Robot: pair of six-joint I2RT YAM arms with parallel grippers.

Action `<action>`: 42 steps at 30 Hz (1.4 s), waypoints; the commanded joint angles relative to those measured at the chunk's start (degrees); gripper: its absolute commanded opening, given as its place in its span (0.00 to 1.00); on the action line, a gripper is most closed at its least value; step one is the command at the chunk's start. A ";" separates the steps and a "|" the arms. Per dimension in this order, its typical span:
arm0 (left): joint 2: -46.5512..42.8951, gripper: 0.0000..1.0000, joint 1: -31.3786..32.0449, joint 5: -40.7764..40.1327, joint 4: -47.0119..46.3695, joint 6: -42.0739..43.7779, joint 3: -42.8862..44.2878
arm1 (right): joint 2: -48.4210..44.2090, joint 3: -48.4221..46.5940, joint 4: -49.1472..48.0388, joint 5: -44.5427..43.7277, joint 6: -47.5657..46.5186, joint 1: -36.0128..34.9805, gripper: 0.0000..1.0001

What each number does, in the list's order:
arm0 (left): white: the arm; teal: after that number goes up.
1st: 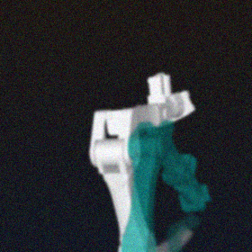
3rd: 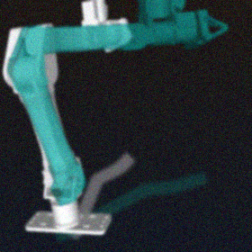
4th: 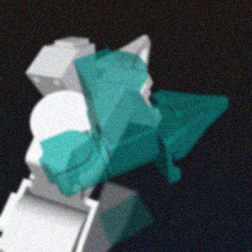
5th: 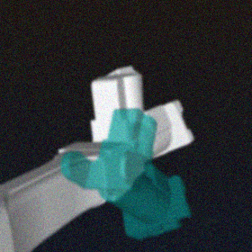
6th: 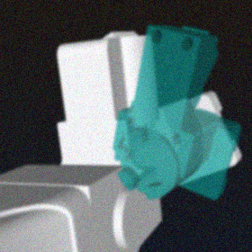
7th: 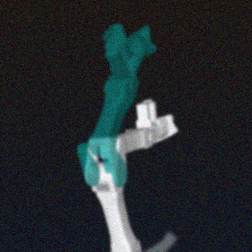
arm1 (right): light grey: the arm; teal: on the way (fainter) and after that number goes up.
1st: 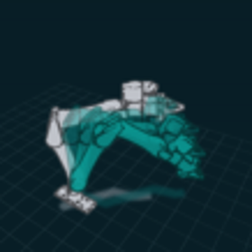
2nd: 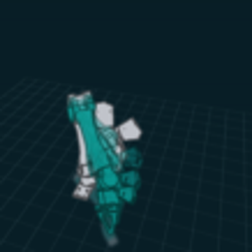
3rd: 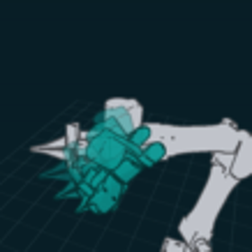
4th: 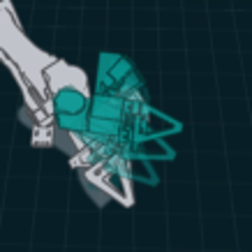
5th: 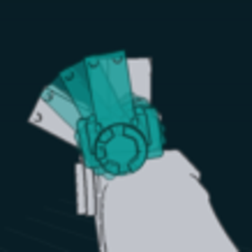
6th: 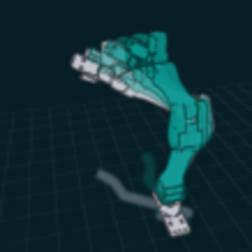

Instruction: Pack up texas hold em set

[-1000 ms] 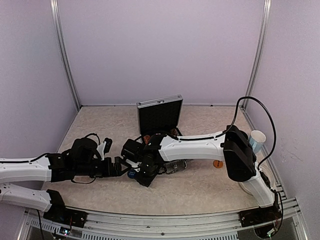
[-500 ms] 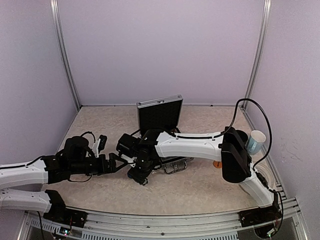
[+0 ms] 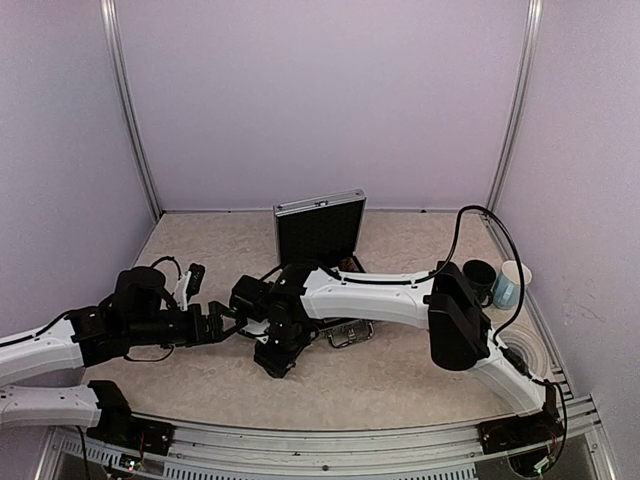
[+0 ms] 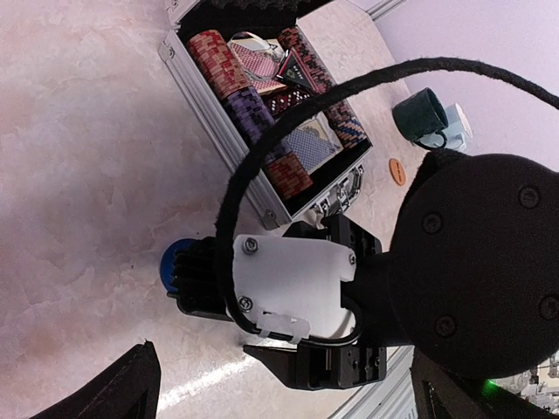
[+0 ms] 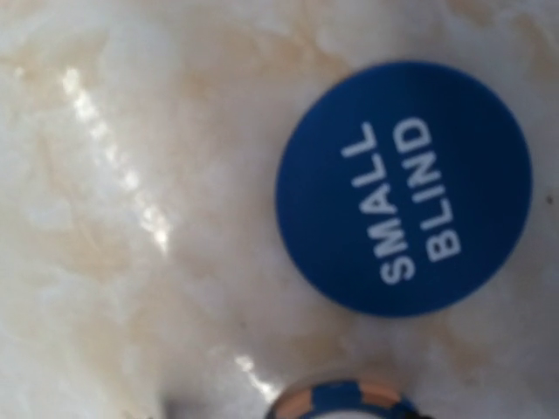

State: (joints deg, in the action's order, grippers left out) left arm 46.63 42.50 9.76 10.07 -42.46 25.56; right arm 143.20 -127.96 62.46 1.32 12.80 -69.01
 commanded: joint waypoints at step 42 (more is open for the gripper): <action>1.06 0.99 -0.37 -1.08 0.77 2.16 2.13 | -10.58 9.70 -5.12 -3.33 3.46 1.59 0.62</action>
State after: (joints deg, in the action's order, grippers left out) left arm 47.18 42.46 8.58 12.40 -41.65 26.44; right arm 136.73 -118.74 59.44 -3.51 15.05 -68.23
